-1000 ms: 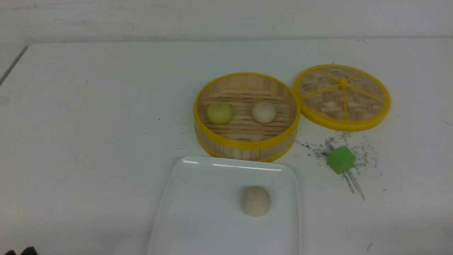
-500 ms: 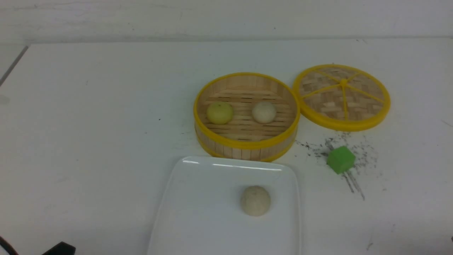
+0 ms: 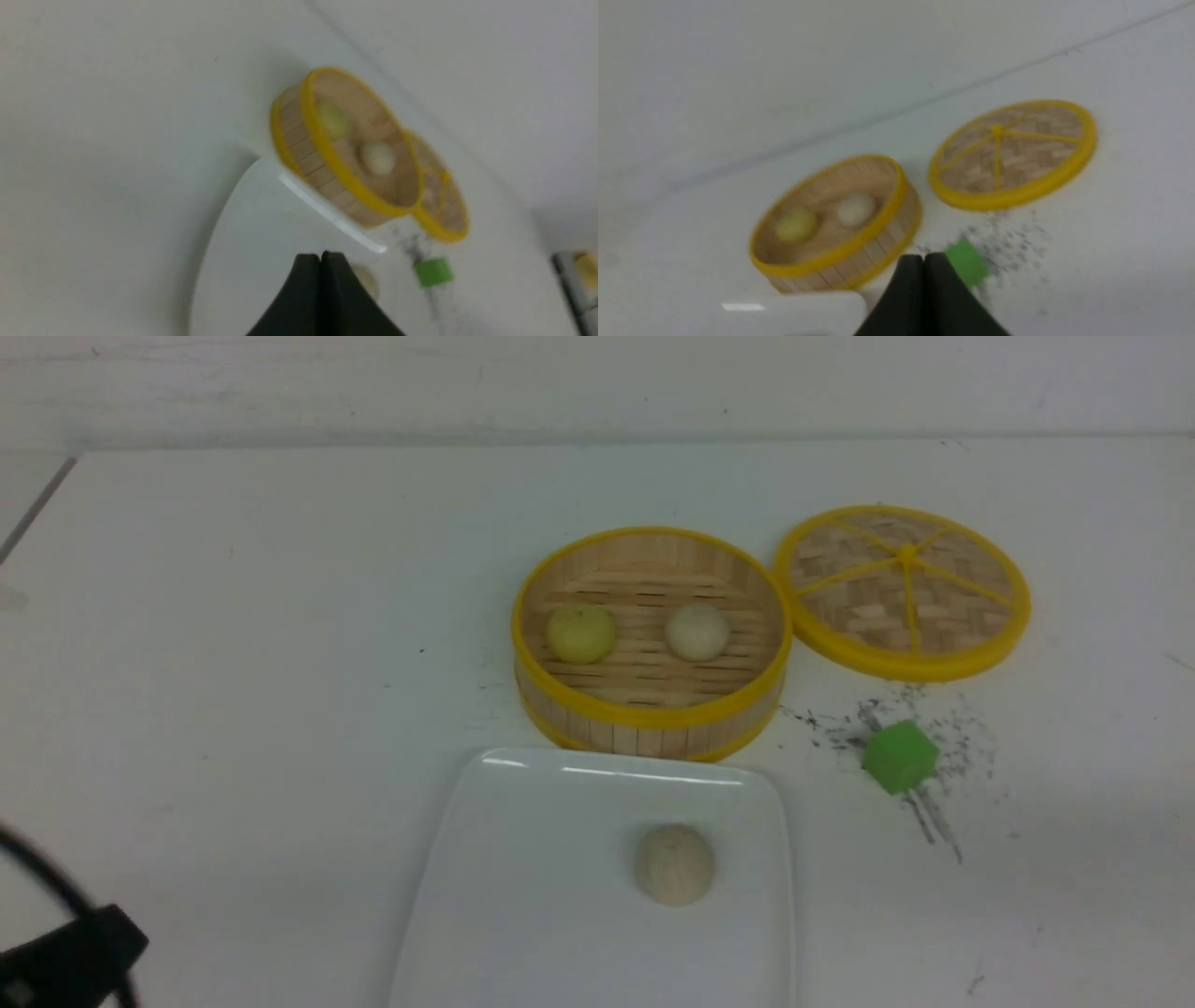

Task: Put the steamed buns into the plate on the white tablecloth.
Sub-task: 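Reach toward a bun in the bamboo steamer with the right gripper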

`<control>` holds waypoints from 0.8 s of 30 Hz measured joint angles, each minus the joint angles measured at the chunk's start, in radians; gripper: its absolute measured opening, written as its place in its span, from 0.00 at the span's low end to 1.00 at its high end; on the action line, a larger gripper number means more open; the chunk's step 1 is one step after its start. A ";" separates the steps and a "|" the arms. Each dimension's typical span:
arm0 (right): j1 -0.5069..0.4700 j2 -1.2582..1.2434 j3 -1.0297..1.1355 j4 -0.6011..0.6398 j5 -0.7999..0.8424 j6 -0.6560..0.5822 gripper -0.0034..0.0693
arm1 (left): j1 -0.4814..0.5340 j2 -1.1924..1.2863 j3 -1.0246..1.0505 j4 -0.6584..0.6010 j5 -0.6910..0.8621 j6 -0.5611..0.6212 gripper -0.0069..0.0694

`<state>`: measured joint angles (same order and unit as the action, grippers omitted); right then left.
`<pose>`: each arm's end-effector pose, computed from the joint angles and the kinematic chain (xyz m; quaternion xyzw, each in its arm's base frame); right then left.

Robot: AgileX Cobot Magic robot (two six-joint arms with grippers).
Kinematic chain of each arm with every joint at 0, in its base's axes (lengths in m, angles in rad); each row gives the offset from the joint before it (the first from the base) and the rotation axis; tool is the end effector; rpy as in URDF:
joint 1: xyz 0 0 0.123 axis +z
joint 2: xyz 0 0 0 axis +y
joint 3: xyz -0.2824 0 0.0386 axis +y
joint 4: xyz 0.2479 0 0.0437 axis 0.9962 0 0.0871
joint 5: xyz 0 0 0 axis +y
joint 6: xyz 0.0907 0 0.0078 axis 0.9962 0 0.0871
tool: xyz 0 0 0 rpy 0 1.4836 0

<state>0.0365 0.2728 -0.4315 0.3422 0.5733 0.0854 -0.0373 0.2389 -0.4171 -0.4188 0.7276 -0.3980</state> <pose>0.0611 0.0188 0.2920 0.0821 0.7993 0.1930 0.5632 0.0501 -0.0265 0.2786 -0.2074 0.8076 -0.3057 0.4597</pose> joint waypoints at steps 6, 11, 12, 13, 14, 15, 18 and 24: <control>0.000 0.405 -0.119 -0.055 0.290 -0.028 0.03 | 0.000 0.323 -0.125 0.044 0.226 0.127 0.09; 0.000 0.668 -0.212 0.132 0.315 -0.224 0.04 | 0.000 0.505 -0.164 0.047 0.253 0.242 0.09; 0.000 0.708 -0.224 0.170 0.315 -0.263 0.04 | 0.000 0.533 -0.167 0.047 0.253 0.256 0.09; 0.001 0.775 -0.254 0.275 0.315 -0.371 0.05 | 0.000 0.587 -0.173 0.048 0.253 0.276 0.10; 0.007 0.813 -0.278 0.325 0.315 -0.425 0.06 | 0.000 0.611 -0.175 0.048 0.252 0.282 0.10; 0.018 0.860 -0.306 0.380 0.318 -0.486 0.07 | 0.000 0.639 -0.175 0.048 0.252 0.286 0.11; 0.080 1.006 -0.410 0.493 0.320 -0.598 0.14 | 0.000 0.700 -0.175 0.048 0.249 0.293 0.12; 0.243 1.248 -0.685 0.409 0.259 -0.552 0.32 | 0.000 0.746 -0.176 0.050 0.244 0.318 0.14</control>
<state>0.2798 1.5209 -1.1164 0.7516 0.8326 -0.4670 -0.0373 0.9849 -0.5928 -0.3686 0.9717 -0.0798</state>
